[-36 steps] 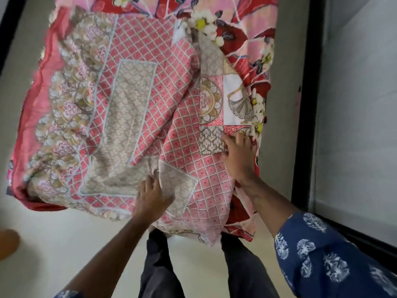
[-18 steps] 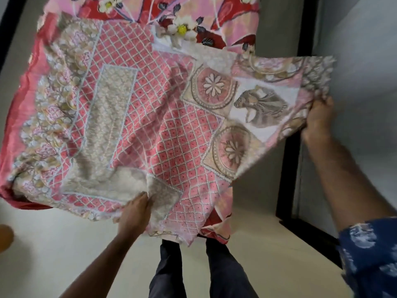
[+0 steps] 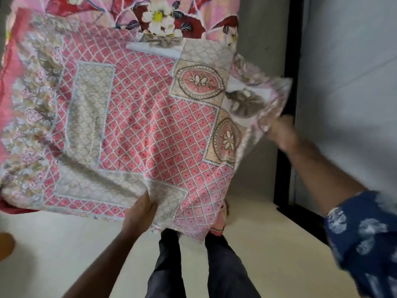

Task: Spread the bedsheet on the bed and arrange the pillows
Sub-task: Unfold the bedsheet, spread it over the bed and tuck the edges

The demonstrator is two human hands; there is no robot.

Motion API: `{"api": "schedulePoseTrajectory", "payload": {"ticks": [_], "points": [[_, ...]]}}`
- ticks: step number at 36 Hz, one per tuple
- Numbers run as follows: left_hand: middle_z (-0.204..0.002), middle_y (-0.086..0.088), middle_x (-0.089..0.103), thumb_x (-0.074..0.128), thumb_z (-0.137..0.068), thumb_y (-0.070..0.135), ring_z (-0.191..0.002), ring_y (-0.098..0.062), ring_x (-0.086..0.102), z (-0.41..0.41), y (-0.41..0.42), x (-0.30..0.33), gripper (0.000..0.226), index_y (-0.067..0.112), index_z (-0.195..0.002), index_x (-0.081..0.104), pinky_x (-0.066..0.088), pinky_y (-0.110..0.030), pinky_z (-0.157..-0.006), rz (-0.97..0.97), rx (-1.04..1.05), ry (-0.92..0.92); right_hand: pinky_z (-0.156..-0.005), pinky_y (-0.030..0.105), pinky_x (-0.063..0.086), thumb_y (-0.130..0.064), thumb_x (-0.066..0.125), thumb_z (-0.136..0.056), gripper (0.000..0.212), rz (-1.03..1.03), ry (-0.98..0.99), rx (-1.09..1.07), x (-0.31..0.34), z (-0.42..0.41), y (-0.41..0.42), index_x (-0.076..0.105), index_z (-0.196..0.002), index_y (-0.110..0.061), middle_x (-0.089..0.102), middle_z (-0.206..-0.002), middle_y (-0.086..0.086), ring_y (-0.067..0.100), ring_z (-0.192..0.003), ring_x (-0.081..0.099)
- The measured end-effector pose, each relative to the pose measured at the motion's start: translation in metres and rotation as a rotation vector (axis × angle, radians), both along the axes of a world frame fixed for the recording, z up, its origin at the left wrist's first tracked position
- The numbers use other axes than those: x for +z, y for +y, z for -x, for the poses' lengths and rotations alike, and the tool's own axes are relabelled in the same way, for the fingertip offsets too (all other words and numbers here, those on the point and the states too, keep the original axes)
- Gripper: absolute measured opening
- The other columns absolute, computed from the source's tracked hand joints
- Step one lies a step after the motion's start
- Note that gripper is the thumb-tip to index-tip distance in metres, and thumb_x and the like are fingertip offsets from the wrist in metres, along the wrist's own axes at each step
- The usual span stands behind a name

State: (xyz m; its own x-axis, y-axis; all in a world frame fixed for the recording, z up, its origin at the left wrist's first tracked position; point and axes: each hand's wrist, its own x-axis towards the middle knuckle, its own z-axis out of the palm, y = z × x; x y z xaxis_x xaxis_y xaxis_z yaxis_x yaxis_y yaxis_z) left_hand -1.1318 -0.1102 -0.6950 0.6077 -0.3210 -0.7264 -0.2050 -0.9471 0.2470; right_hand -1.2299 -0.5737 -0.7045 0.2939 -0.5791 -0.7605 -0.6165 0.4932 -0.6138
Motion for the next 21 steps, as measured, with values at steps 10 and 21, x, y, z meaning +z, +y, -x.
{"api": "schedulePoseTrajectory", "payload": {"ticks": [10, 21], "points": [[-0.113, -0.022, 0.050, 0.078, -0.083, 0.024, -0.104, -0.042, 0.052, 0.015, -0.014, -0.015, 0.060, -0.005, -0.123, 0.044, 0.049, -0.053, -0.090, 0.015, -0.176, -0.276, -0.067, 0.030, 0.050, -0.042, 0.071, -0.090, 0.024, -0.538, 0.059, -0.117, -0.048, 0.040, 0.173, 0.071, -0.093, -0.018, 0.074, -0.086, 0.002, 0.019, -0.078, 0.065], [-0.103, -0.017, 0.049, 0.075, -0.088, 0.022, -0.092, -0.038, 0.054, -0.012, -0.030, -0.009, 0.045, -0.001, -0.114, 0.046, 0.042, -0.041, -0.070, 0.033, -0.117, -0.169, -0.071, 0.035, 0.057, -0.020, 0.062, -0.097, 0.017, -0.561, -0.375, -0.574, -0.044, 0.041, 0.151, 0.067, -0.107, -0.007, 0.076, -0.095, 0.009, 0.023, -0.081, 0.071]]}}
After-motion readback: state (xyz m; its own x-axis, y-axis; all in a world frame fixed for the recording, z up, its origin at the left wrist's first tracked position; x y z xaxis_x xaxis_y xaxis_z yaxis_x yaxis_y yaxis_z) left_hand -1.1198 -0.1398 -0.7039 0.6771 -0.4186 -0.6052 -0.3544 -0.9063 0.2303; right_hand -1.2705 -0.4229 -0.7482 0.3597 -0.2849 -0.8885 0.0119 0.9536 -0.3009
